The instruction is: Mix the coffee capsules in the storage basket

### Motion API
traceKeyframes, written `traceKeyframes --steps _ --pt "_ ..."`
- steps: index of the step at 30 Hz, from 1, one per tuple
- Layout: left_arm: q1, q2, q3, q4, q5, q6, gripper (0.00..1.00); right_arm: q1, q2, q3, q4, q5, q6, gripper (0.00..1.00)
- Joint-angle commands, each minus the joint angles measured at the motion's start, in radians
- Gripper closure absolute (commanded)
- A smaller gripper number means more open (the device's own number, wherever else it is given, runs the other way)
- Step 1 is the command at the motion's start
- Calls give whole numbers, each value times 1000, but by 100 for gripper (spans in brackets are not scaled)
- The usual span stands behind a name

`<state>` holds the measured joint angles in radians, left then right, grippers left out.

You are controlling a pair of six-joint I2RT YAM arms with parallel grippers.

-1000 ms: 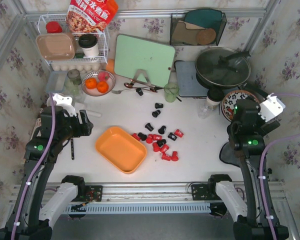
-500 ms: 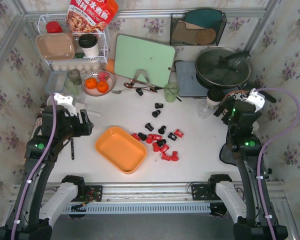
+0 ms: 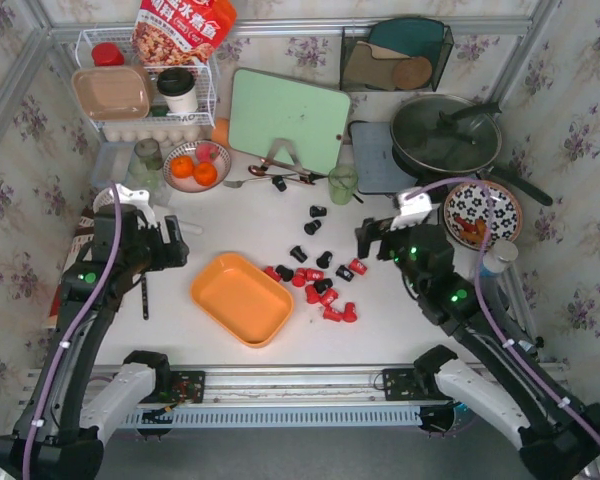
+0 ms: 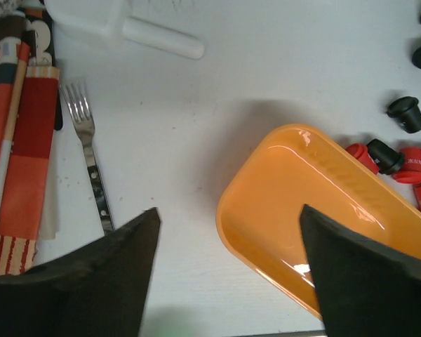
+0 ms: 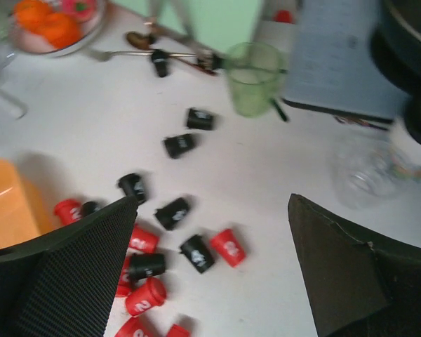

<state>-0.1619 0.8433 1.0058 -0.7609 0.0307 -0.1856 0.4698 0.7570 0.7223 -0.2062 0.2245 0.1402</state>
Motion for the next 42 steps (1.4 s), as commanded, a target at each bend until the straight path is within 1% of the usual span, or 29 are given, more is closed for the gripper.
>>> traceKeyframes --steps 1,2,5,8,10,14,17,21,23,26,30,35,37,38,39,42 --pt "2 23 -14 3 -35 -75 5 168 6 -75 254 31 -115 5" --pt "2 36 -16 -3 -28 -91 0 189 11 -98 292 10 -122 5" --pt "2 61 -16 -36 15 -161 1 249 49 -168 410 -30 -145 6" --pt "2 74 -13 -107 34 -241 0 269 114 -221 475 -49 -153 7" --pt "0 71 -24 -155 47 -281 6 272 150 -241 504 -54 -136 8" --pt "-17 20 -89 -213 53 -390 12 274 191 -306 577 -72 -123 8" --pt "-74 -15 -162 -212 40 -494 18 274 193 -359 629 -54 -95 9" --pt "-221 3 -261 -175 -30 -663 23 275 179 -432 685 23 -43 10" --pt "-303 22 -290 -151 -98 -743 23 273 171 -474 731 52 -29 10" --pt "-400 62 -325 -89 -167 -857 25 275 156 -449 686 62 -11 10" --pt "-445 159 -350 -6 -180 -913 34 274 138 -451 675 42 1 11" --pt "-476 247 -346 12 -209 -946 37 276 116 -458 670 36 8 11" --pt "-491 249 -342 -1 -238 -956 43 275 109 -458 670 26 10 11" --pt "-498 243 -341 -7 -255 -958 50 276 107 -458 670 23 11 11" --pt "-500 234 -341 -15 -267 -963 55 276 105 -458 668 22 11 11" --pt "-503 201 -350 -31 -299 -972 64 276 100 -457 661 18 15 11"
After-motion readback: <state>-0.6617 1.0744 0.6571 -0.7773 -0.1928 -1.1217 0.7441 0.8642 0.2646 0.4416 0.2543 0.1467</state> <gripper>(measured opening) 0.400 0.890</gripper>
